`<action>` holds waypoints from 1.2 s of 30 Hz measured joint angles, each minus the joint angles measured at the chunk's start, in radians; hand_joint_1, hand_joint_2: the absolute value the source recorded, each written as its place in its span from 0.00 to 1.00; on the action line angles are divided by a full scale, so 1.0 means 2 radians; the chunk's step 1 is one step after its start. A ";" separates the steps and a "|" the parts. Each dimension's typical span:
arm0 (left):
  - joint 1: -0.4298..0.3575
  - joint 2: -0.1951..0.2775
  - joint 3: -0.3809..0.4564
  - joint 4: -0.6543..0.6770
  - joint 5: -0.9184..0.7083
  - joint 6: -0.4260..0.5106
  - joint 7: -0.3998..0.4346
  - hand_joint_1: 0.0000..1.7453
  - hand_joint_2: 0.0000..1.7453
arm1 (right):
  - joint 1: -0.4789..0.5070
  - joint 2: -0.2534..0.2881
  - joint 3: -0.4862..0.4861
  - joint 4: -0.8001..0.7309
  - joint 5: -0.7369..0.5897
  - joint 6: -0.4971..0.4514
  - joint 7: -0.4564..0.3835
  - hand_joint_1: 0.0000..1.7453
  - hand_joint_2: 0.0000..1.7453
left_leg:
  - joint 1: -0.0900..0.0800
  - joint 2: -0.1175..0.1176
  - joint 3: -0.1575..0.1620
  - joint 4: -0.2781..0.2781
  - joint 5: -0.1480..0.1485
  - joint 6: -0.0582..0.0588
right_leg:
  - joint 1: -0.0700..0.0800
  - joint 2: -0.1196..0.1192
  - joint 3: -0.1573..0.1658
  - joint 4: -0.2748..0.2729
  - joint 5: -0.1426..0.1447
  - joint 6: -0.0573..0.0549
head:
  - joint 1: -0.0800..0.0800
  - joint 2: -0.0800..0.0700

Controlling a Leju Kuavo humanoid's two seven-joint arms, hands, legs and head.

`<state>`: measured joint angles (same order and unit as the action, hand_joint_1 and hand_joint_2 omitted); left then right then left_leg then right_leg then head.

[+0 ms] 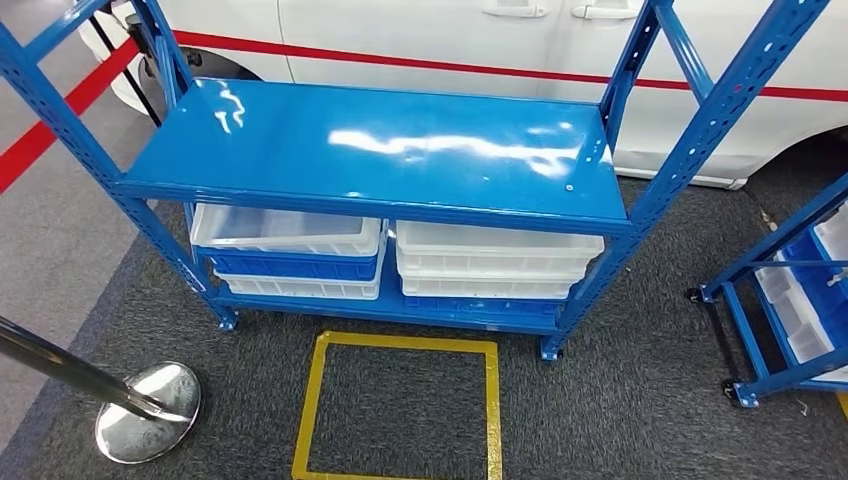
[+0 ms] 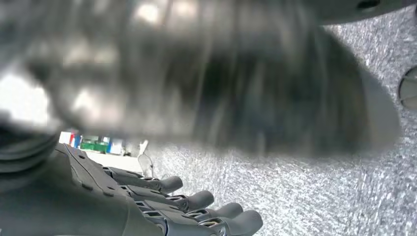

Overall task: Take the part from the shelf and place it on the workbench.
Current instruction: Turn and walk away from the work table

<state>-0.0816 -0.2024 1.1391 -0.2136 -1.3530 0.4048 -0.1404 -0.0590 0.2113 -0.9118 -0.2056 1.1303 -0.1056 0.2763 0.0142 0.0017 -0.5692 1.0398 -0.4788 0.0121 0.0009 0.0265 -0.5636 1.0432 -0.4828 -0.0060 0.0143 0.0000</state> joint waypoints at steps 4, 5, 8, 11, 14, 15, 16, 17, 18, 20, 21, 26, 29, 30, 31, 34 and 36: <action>0.000 0.000 0.000 0.000 0.000 -0.004 -0.001 0.00 1.00 | 0.000 0.000 0.001 0.000 0.001 0.001 0.002 0.00 1.00 | 0.004 0.004 0.004 -0.009 0.005 0.012 | -0.004 -0.006 -0.019 0.046 -0.030 0.011 | 0.002 0.000; 0.000 0.000 0.000 0.000 0.000 -0.005 -0.001 0.00 1.00 | 0.000 0.000 0.002 0.000 0.002 0.001 0.002 0.00 1.00 | 0.004 0.004 0.004 -0.009 0.005 0.013 | -0.005 -0.007 -0.034 0.077 -0.045 0.014 | 0.002 0.000; 0.001 0.000 0.000 0.000 0.000 -0.005 -0.001 0.00 1.00 | 0.000 0.000 0.003 0.000 0.002 0.001 0.002 0.00 1.00 | 0.004 0.006 0.005 -0.009 0.004 0.013 | -0.009 -0.009 -0.062 0.130 -0.055 0.019 | 0.002 0.000; 0.001 0.001 -0.004 0.000 0.004 -0.006 -0.001 0.00 1.00 | 0.003 -0.001 0.007 0.000 -0.002 0.004 0.003 0.00 1.00 | 0.003 0.006 0.008 -0.009 0.002 0.010 | -0.010 -0.013 -0.023 0.047 -0.007 0.016 | 0.002 0.000; 0.001 0.004 -0.023 -0.004 0.026 -0.011 0.000 0.00 1.00 | 0.007 -0.003 0.023 0.000 -0.021 0.010 0.000 0.00 1.00 | 0.002 0.007 0.009 -0.009 0.000 0.000 | -0.005 -0.015 -0.002 -0.001 0.003 0.008 | 0.001 0.000; 0.001 0.005 -0.030 -0.005 0.036 -0.014 0.001 0.00 1.00 | 0.009 -0.005 0.030 0.000 -0.029 0.011 -0.002 0.00 1.00 | 0.001 0.007 0.010 -0.010 0.000 -0.004 | -0.003 -0.014 -0.003 -0.003 0.004 0.005 | 0.001 0.000; 0.002 0.006 -0.038 -0.007 0.047 -0.017 0.002 0.00 0.75 | 0.011 -0.006 0.036 0.000 -0.038 0.011 -0.004 0.00 1.00 | 0.002 0.007 0.011 -0.011 0.000 -0.007 | -0.004 -0.014 -0.002 -0.005 0.005 0.001 | 0.001 0.000; 0.003 0.008 -0.046 -0.008 0.058 -0.021 0.003 0.00 0.50 | 0.013 -0.007 0.043 0.000 -0.047 0.011 -0.006 0.00 0.75 | 0.003 0.007 0.010 -0.007 -0.004 -0.010 | -0.005 -0.014 0.000 -0.007 0.006 -0.002 | 0.001 0.000; 0.005 0.010 -0.054 -0.009 0.069 -0.024 0.004 0.00 0.25 | 0.015 -0.009 0.049 0.000 -0.057 0.011 -0.008 0.00 0.75 | 0.003 0.006 0.005 0.005 -0.013 -0.011 | -0.006 -0.014 0.001 -0.010 0.008 -0.006 | 0.001 0.000; 0.011 0.014 -0.070 -0.009 0.092 -0.031 0.007 0.00 0.00 | 0.016 -0.011 0.063 -0.003 -0.075 0.012 -0.013 0.00 0.75 | 0.003 0.004 -0.020 0.060 -0.044 -0.013 | -0.005 -0.014 0.002 -0.012 0.008 -0.012 | 0.001 0.000; 0.015 0.015 -0.079 -0.009 0.103 -0.034 0.008 0.00 0.00 | 0.017 -0.012 0.069 -0.005 -0.084 0.013 -0.016 0.00 1.00 | 0.003 0.004 -0.036 0.094 -0.059 -0.013 | -0.004 -0.013 0.002 -0.011 0.007 -0.014 | 0.001 0.000; 0.038 0.022 -0.122 -0.009 0.158 -0.050 0.014 0.00 0.00 | 0.015 -0.020 0.104 -0.025 -0.130 0.019 -0.028 0.00 0.50 | 0.007 0.003 -0.019 0.054 -0.020 -0.022 | -0.001 -0.009 0.002 -0.001 0.001 -0.016 | 0.001 0.000; 0.048 0.025 -0.149 -0.009 0.190 -0.059 0.018 0.00 0.00 | 0.015 -0.027 0.126 -0.037 -0.158 0.020 -0.035 0.00 0.00 | 0.007 -0.001 0.004 0.003 -0.007 -0.017 | 0.003 -0.008 -0.003 0.010 -0.007 -0.011 | 0.002 0.000; 0.050 0.026 -0.158 -0.009 0.201 -0.062 0.019 0.00 0.00 | 0.015 -0.029 0.134 -0.039 -0.167 0.020 -0.037 0.00 0.00 | 0.006 -0.002 0.005 0.002 -0.006 -0.013 | 0.004 -0.008 -0.004 0.011 -0.008 -0.010 | 0.003 0.000; 0.052 0.028 -0.168 -0.009 0.212 -0.065 0.020 0.00 0.00 | 0.016 -0.031 0.141 -0.041 -0.176 0.020 -0.039 0.00 0.00 | 0.005 -0.002 0.004 0.002 -0.006 -0.012 | 0.003 -0.008 -0.003 0.011 -0.007 -0.010 | 0.003 0.000; 0.057 0.034 -0.195 -0.010 0.245 -0.075 0.023 0.00 0.00 | 0.020 -0.035 0.162 -0.045 -0.203 0.022 -0.046 0.00 0.00 | 0.004 -0.002 0.005 0.002 -0.006 -0.010 | 0.003 -0.007 -0.003 0.009 -0.006 -0.008 | 0.003 0.000; 0.059 0.037 -0.213 -0.011 0.267 -0.081 0.026 0.00 0.00 | 0.025 -0.038 0.176 -0.048 -0.222 0.025 -0.051 0.00 0.00 | 0.004 -0.002 0.005 0.002 -0.007 -0.010 | 0.002 -0.007 -0.002 0.008 -0.006 -0.008 | 0.003 0.000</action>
<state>0.0360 -0.1277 0.7124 -0.2363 -0.8197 0.2428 -0.0893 -0.0097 0.1359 -0.5592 -0.3008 0.6867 -0.0551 0.1749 0.0212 -0.0017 -0.5602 1.0444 -0.4919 -0.0072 0.0059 0.0116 -0.5676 1.0592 -0.4950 -0.0216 0.0201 0.0000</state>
